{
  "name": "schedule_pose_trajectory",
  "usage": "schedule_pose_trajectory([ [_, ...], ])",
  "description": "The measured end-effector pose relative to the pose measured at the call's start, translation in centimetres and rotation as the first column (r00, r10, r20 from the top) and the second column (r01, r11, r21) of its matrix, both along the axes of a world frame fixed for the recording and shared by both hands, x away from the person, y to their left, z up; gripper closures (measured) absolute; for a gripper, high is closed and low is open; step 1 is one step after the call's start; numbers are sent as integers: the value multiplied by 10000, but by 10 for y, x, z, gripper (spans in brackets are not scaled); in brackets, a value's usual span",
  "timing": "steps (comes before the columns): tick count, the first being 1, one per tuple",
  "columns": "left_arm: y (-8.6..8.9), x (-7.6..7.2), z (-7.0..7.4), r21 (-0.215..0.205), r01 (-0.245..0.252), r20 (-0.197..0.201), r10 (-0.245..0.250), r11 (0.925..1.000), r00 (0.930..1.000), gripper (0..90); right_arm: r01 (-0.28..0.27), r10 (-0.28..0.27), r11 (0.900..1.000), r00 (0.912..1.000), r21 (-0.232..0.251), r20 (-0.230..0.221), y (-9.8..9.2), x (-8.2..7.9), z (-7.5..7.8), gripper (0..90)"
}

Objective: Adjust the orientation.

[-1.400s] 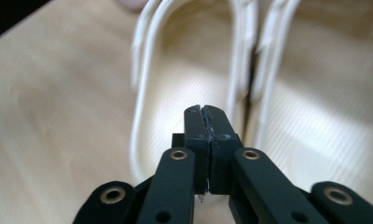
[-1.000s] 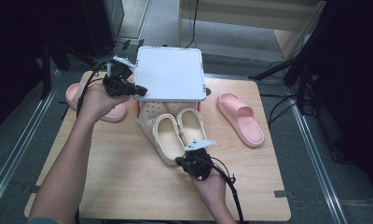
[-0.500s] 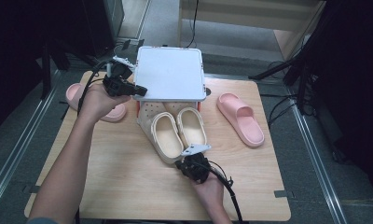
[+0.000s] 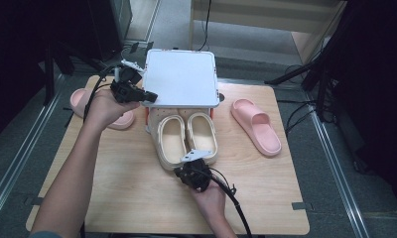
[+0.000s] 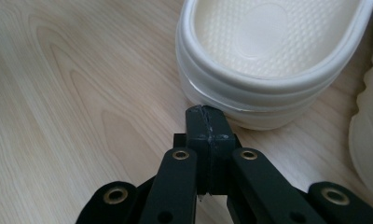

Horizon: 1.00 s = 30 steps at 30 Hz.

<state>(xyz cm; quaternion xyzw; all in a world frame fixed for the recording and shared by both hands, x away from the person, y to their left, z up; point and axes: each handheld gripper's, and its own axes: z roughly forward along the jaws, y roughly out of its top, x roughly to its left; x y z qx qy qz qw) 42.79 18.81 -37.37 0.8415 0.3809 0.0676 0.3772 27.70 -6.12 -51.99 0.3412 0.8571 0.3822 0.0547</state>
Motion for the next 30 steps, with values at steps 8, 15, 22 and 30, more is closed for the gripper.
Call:
schedule_pose_trajectory([
  [8,1,0,-1,-103,-69,-5,69,9999,10000,891,529,-524,9985,9982,-163,282,19,22,4,900],
  [15,1,0,0,-78,-101,-9,100,9999,9999,891,926,-903,9949,9943,-400,558,35,50,0,900],
  [22,1,0,0,-35,-85,2,85,10000,10000,891,1624,-1625,9867,9854,63,501,48,72,2,900],
  [30,1,-1,-1,-82,-102,18,102,9999,9999,891,2240,-2240,9746,9740,40,338,63,92,2,900],
])
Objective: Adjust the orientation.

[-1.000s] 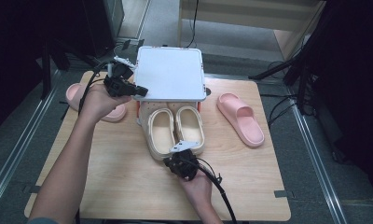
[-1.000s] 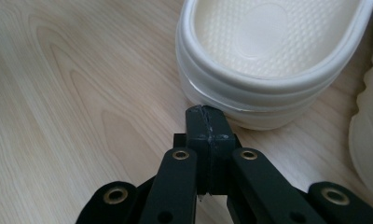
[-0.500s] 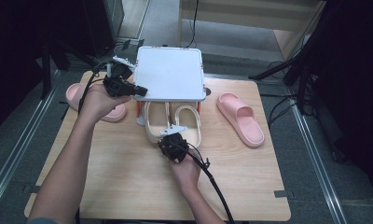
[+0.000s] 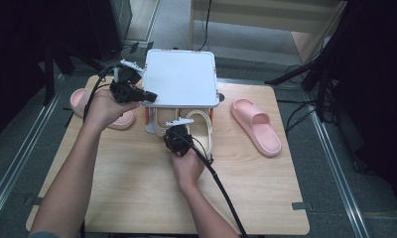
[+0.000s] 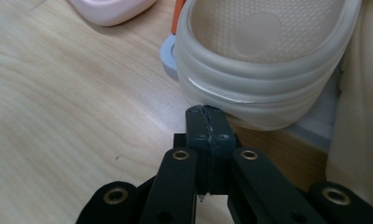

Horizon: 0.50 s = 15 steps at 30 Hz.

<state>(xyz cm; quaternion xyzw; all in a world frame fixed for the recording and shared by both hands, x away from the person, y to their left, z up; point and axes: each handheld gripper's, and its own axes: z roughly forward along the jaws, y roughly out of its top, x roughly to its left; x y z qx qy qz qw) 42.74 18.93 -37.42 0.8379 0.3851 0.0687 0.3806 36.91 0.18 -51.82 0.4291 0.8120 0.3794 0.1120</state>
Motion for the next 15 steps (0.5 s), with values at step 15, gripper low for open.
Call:
schedule_pose_trajectory([
  [15,1,0,0,-71,-42,-41,42,10000,10000,891,-527,526,9975,9986,473,38,-7,-15,11,900],
])
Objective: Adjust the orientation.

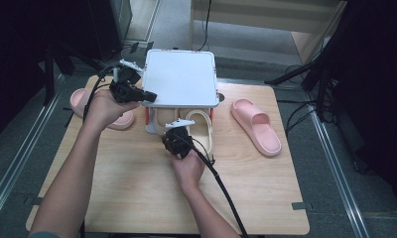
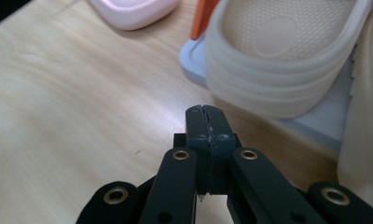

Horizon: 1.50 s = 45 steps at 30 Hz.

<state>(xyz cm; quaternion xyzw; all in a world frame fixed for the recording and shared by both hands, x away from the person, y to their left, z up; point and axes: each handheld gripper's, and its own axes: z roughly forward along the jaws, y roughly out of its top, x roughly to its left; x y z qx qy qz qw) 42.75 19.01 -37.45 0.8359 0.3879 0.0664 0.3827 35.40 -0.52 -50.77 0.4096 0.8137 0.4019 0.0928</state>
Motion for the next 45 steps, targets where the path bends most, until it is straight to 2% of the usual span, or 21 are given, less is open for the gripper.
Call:
schedule_pose_trajectory([
  [2,0,0,0,-5,-11,-3,11,10000,10000,891,-134,134,9999,9999,47,-6,-3,-4,2,900],
  [5,0,0,0,-26,-30,-13,30,10000,10000,891,-398,399,9991,9992,125,-71,-15,-19,6,900],
  [6,0,0,0,-22,-29,-10,29,10000,10000,891,-577,579,9983,9982,105,-166,-26,-29,7,900],
  [8,0,0,0,-28,-23,-5,23,10000,10000,891,-667,670,9976,9975,169,-213,-31,-34,7,900],
  [9,0,0,0,-69,-61,-23,61,10000,10000,891,-679,681,9977,9974,54,-251,-43,-44,6,900],
  [10,0,0,0,-69,-61,-23,61,10000,10000,891,-679,681,9977,9974,54,-251,-43,-44,6,900],
  [11,0,0,0,-80,-71,-27,71,9999,10000,891,-687,689,9976,9971,71,-318,-55,-53,4,900],
  [17,0,0,0,-4,-56,-12,56,10000,10000,891,-594,583,9977,9978,-325,-320,-83,-71,2,900],
  [21,0,0,0,-64,-94,-23,94,9999,10000,891,-408,400,9991,9977,-133,-557,-98,-73,0,900],
  [24,0,0,0,-84,-86,-23,86,9999,10000,891,-340,329,9993,9976,-166,-602,-103,-74,0,900],
  [26,0,0,0,-87,-93,-30,93,9999,10000,891,-313,296,9991,9978,-290,-596,-107,-75,0,900],
  [27,0,0,0,-95,-89,-33,88,9999,10000,891,-408,384,9972,9985,-626,-384,-110,-76,1,900],
  [32,0,0,0,-102,-89,-38,89,9999,10000,891,-331,295,9960,9986,-835,-443,-116,-74,-1,900],
  [38,0,0,0,-98,-90,-45,89,9999,9999,891,-162,117,9951,9988,-971,-475,-120,-63,-3,900],
  [39,0,0,0,-82,-99,-37,99,9999,9999,891,-209,161,9952,9986,-954,-511,-118,-56,-2,900],
  [44,0,0,0,-99,-105,-33,105,9999,9999,891,-162,126,9946,9993,-1026,-357,-110,-44,-1,900],
  [45,0,0,0,-94,-102,-32,102,9999,9999,891,-107,74,9949,9994,-1007,-338,-105,-35,-2,900],
])
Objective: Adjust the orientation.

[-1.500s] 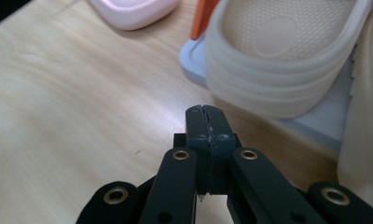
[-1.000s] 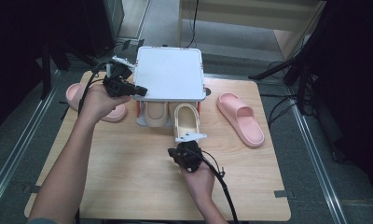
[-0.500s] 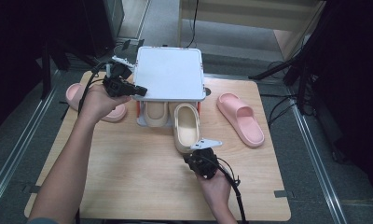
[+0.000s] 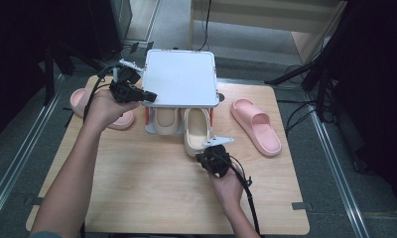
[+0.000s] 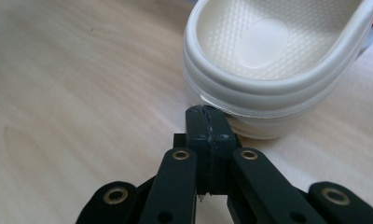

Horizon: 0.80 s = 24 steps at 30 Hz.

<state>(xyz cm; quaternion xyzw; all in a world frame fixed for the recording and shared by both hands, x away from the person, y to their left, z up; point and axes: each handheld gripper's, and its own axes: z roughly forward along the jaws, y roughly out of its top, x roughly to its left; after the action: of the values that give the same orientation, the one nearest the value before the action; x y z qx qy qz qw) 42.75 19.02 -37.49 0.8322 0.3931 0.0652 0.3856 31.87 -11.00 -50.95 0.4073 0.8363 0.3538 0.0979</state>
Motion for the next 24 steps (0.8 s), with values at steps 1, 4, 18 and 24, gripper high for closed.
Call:
schedule_pose_trajectory([
  [1,0,0,0,0,0,0,0,10000,10000,890,0,0,10000,10000,0,0,0,0,0,900],
  [4,0,0,0,3,3,6,-3,10000,10000,890,99,-99,9998,9999,195,22,5,13,-1,900],
  [18,1,0,0,-36,-18,-24,18,10000,10000,890,752,-755,9951,9971,646,18,14,62,-1,900],
  [24,1,0,0,-63,-32,-44,32,10000,10000,889,875,-866,9912,9962,991,-134,13,65,-4,900],
])
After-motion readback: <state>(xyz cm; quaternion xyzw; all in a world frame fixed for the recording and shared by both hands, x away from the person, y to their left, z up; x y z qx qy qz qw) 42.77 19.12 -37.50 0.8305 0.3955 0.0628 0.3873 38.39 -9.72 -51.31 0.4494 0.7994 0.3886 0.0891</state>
